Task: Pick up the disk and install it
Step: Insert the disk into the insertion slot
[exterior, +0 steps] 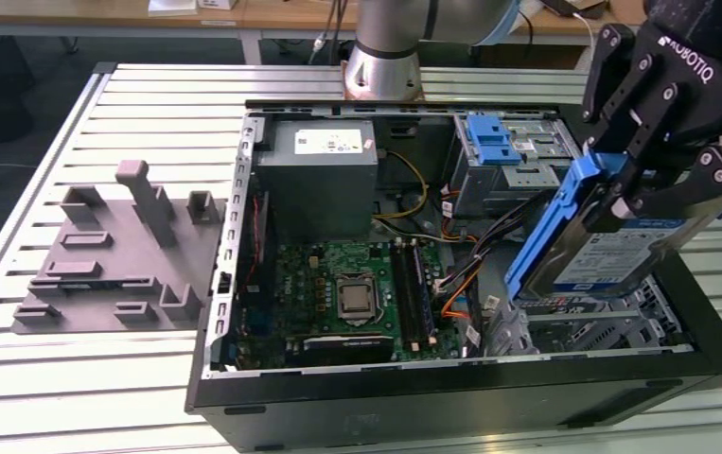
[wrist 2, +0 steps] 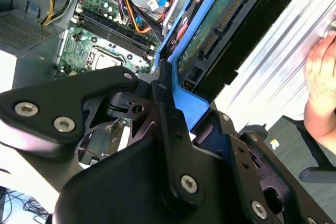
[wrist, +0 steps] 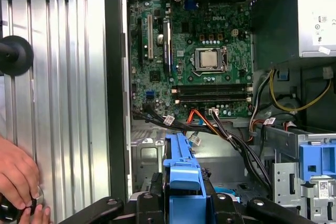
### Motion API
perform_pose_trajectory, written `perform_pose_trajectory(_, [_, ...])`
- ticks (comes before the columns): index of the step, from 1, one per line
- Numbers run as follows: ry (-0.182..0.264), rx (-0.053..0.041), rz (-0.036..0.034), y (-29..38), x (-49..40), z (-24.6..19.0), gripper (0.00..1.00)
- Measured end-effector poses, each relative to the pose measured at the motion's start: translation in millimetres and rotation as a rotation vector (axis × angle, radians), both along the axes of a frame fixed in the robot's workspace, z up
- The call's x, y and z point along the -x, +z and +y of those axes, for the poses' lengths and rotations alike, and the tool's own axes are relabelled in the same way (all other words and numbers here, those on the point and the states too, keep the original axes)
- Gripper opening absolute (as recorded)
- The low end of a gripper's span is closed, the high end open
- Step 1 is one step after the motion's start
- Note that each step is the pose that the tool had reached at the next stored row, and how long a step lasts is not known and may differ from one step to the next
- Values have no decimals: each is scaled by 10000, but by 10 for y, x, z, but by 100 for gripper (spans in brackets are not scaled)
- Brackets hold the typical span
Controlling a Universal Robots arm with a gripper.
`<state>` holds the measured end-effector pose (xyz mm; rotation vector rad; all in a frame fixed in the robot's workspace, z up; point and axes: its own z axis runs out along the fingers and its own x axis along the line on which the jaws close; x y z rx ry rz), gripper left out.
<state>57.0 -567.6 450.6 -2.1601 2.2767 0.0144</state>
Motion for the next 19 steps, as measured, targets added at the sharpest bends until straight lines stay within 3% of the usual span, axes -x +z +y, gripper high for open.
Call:
perform_pose_trajectory(9, [-1, 2, 0, -35, -100, 0, 36])
perform_pose_trajectory(19, [-1, -1, 0, -52, -130, 0, 36])
